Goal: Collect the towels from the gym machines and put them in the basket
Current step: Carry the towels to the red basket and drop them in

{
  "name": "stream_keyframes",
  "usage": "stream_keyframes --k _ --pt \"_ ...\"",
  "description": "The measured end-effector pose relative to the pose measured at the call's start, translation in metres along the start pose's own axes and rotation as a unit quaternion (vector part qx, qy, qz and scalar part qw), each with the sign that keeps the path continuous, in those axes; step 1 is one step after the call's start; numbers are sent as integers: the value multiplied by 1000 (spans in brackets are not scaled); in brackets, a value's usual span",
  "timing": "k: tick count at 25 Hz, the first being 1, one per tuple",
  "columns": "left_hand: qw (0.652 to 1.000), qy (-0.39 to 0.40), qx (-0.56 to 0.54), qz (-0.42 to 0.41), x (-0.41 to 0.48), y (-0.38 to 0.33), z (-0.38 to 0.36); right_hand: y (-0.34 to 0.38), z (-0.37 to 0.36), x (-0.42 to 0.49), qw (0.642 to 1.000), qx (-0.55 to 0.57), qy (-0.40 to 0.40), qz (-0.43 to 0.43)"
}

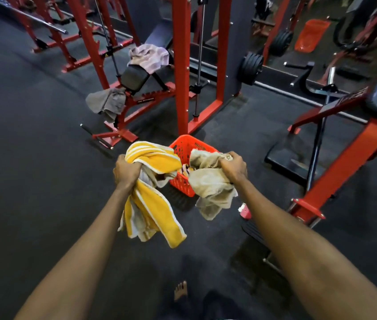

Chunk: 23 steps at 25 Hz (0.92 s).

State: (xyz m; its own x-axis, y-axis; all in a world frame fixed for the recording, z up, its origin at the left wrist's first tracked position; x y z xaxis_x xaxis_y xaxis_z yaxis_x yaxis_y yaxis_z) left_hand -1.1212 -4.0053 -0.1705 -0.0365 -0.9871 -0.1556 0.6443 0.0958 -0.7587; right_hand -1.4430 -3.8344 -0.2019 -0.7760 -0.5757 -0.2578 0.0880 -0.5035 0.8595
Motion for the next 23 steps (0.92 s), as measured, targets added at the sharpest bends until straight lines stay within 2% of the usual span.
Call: stream_keyframes --k 8,13,18,23 --pt "999 -4 30 14 184 -60 -76 58 -97 206 1000 27 1 -4" --pt "996 5 54 69 274 -74 -125 65 -154 326 999 21 24 -27" --pt "993 10 71 93 342 -84 -174 27 -208 419 996 -1 44 -81" --pt "993 26 98 64 400 -81 -250 -62 -282 487 972 -71 166 -149"
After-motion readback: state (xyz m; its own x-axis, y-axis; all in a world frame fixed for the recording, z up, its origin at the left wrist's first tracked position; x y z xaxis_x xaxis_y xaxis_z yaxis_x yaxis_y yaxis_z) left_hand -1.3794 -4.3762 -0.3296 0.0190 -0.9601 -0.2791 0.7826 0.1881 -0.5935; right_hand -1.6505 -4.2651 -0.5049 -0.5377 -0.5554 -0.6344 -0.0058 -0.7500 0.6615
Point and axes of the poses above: each hand's wrist, its own x-axis towards the middle knuckle, its own z-axis out of the back of the hand, y = z × x, the point moved 7 cm from there along x, towards the middle knuckle, and after that the axes turned 8 degrees about x, right-handed, at the moved point
